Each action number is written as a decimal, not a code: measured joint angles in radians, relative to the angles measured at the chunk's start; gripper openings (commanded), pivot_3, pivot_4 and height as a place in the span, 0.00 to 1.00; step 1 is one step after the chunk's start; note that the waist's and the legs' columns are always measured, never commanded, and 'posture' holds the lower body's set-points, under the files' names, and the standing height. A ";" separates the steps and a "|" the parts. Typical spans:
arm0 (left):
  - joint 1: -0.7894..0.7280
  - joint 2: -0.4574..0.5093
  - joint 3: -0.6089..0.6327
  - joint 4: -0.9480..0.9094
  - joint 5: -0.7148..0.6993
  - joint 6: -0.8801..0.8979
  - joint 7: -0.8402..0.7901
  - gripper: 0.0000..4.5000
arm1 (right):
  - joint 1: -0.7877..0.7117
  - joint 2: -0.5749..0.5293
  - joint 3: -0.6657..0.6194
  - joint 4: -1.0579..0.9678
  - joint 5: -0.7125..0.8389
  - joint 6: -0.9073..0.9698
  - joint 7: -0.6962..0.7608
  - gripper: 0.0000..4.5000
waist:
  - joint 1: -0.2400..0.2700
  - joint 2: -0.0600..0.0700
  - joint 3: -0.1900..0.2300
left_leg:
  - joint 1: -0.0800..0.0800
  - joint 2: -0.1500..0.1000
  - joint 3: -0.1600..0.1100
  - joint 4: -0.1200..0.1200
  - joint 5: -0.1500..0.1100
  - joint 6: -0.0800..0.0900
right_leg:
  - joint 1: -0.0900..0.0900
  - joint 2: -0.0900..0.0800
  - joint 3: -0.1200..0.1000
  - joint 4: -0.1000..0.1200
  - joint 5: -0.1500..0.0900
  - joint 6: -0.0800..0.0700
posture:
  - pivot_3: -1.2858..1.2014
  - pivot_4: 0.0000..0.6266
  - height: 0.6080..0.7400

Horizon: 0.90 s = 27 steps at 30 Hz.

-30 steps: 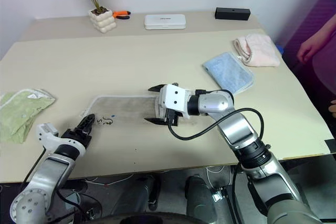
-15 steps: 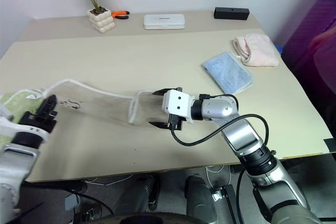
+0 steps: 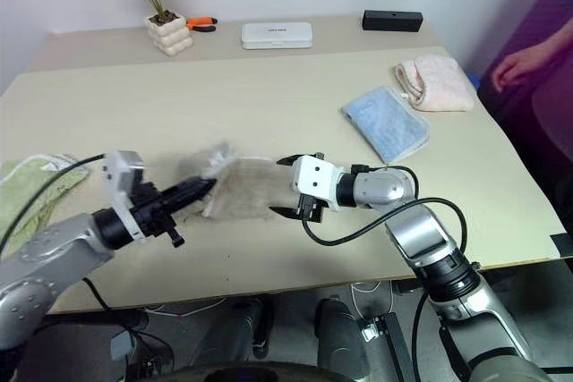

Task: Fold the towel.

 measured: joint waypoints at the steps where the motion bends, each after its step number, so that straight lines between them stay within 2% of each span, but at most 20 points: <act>1: -0.013 -0.002 -0.018 0.016 0.021 0.000 -0.027 0.01 | 0.002 -0.001 -0.005 0.000 -0.001 0.000 -0.004 1.00 | 0.001 0.000 0.000 | 0.000 0.000 0.000 0.000 0.000 0.000 | 0.000 0.000 0.000 0.000 0.000 0.000 | 0.52 0.24 1.00; 8: -0.081 -0.035 -0.115 0.095 0.121 0.013 -0.136 0.01 | 0.020 -0.011 -0.023 0.000 -0.029 0.000 -0.022 1.00 | 0.006 0.000 0.000 | -0.001 0.000 0.000 0.001 0.000 0.000 | 0.000 0.000 0.000 0.000 0.000 0.000 | 0.52 0.24 1.00; 11: -0.080 -0.053 -0.122 0.113 0.138 0.021 -0.151 0.19 | 0.021 -0.021 -0.029 0.000 -0.038 0.000 -0.026 1.00 | 0.005 0.000 0.000 | -0.001 0.000 0.000 0.001 0.000 0.000 | 0.000 0.000 0.000 0.000 0.000 0.000 | 0.52 0.24 1.00; 15: -0.042 -0.053 -0.063 0.113 0.106 0.056 -0.167 0.62 | 0.024 -0.026 -0.036 0.001 -0.039 -0.002 -0.027 1.00 | 0.003 0.000 0.000 | -0.001 0.000 0.000 0.000 0.000 0.000 | 0.000 0.000 0.000 0.000 0.000 0.000 | 0.52 0.24 1.00; 19: 0.044 -0.038 0.113 0.113 0.012 0.095 -0.165 0.62 | 0.023 -0.032 -0.064 0.010 -0.034 0.003 -0.027 1.00 | 0.003 0.000 0.000 | -0.001 0.000 -0.001 0.000 0.000 0.000 | -0.001 0.000 0.000 0.000 0.000 0.000 | 0.52 0.24 1.00; 20: 0.064 -0.037 0.176 0.112 -0.027 0.104 -0.162 0.64 | 0.020 -0.033 -0.076 0.017 -0.026 0.012 -0.027 0.88 | 0.004 0.000 0.000 | -0.001 0.000 -0.001 0.001 0.000 0.000 | -0.001 0.000 0.000 0.000 0.000 0.000 | 0.52 0.24 1.00; 21: 0.077 -0.038 0.233 0.112 -0.054 0.105 -0.154 0.64 | 0.020 -0.033 -0.086 0.019 -0.018 0.020 -0.026 0.81 | 0.004 0.000 0.000 | -0.001 0.000 -0.001 0.001 0.000 0.000 | -0.001 0.000 0.000 0.000 0.000 0.000 | 0.52 0.24 1.00; 24: 0.077 -0.042 0.331 0.111 -0.093 0.106 -0.117 0.45 | 0.011 -0.029 -0.104 0.019 0.014 0.051 -0.019 0.48 | 0.008 0.000 0.000 | -0.001 0.000 -0.001 0.001 0.000 0.000 | 0.000 -0.001 -0.001 -0.001 0.000 0.000 | 0.52 0.24 1.00; 26: 0.072 -0.041 0.348 0.111 -0.080 0.106 -0.087 0.24 | 0.002 -0.001 -0.122 0.008 0.070 0.103 -0.012 0.26 | 0.006 0.000 0.000 | -0.001 0.000 -0.001 0.001 0.000 0.000 | 0.001 -0.001 0.000 -0.001 0.000 0.000 | 0.52 0.24 1.00; 27: 0.067 -0.040 0.341 0.109 -0.052 0.102 -0.075 0.23 | -0.007 0.022 -0.131 -0.008 0.106 0.143 -0.015 0.13 | 0.006 0.000 0.001 | -0.001 0.000 -0.001 0.001 0.000 0.000 | 0.000 -0.001 0.000 0.000 0.000 0.000 | 0.52 0.24 1.00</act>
